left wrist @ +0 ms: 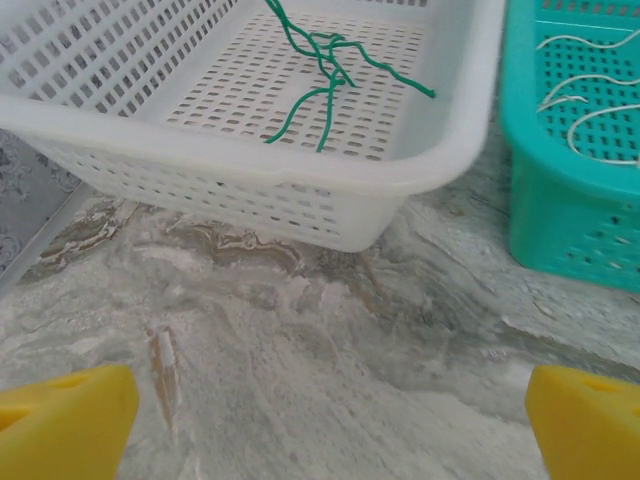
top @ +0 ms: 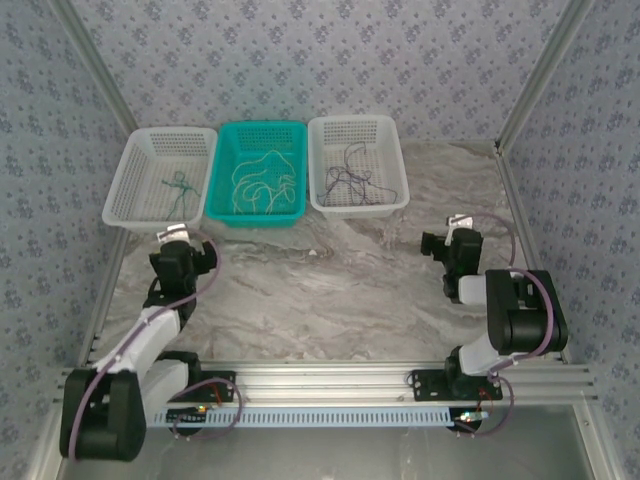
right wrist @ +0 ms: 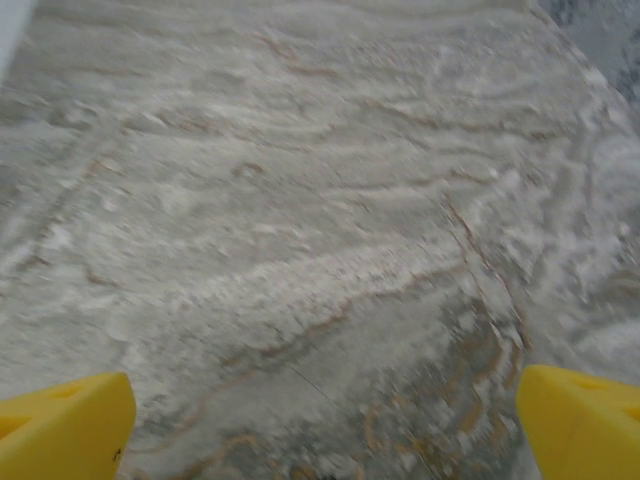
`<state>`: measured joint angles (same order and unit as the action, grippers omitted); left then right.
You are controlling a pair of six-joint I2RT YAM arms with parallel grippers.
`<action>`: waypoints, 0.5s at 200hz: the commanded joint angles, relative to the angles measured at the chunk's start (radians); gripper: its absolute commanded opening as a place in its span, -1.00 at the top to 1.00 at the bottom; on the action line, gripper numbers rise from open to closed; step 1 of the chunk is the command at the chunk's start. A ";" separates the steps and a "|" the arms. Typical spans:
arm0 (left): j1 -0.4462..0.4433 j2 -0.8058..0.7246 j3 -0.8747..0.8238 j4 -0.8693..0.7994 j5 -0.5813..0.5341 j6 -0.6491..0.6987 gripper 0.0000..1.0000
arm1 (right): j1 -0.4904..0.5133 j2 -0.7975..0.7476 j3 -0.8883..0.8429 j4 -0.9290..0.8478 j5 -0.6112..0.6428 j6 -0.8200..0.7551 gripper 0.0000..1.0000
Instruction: Untangle the cables
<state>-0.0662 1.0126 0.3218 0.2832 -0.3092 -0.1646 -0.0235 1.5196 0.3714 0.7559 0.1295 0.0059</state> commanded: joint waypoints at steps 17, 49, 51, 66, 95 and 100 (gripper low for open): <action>0.073 0.279 0.067 0.334 0.089 0.033 -0.99 | 0.003 0.002 0.015 0.063 -0.051 -0.020 -1.00; 0.105 0.508 0.025 0.647 0.200 0.082 -0.98 | -0.003 -0.001 0.023 0.046 -0.084 -0.024 -1.00; 0.103 0.525 0.025 0.682 0.204 0.088 -0.99 | -0.004 0.000 0.023 0.047 -0.085 -0.024 -1.00; 0.103 0.501 0.064 0.549 0.286 0.122 -0.99 | -0.004 0.000 0.023 0.046 -0.085 -0.024 -1.00; 0.105 0.526 0.080 0.563 0.297 0.124 -0.99 | -0.005 -0.001 0.023 0.045 -0.088 -0.024 -1.00; 0.104 0.519 0.086 0.534 0.297 0.126 -0.99 | -0.005 -0.001 0.024 0.045 -0.088 -0.024 -1.00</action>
<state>0.0357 1.5402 0.3683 0.7765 -0.0700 -0.0704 -0.0219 1.5196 0.3759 0.7830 0.0555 -0.0013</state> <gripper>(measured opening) 0.994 0.997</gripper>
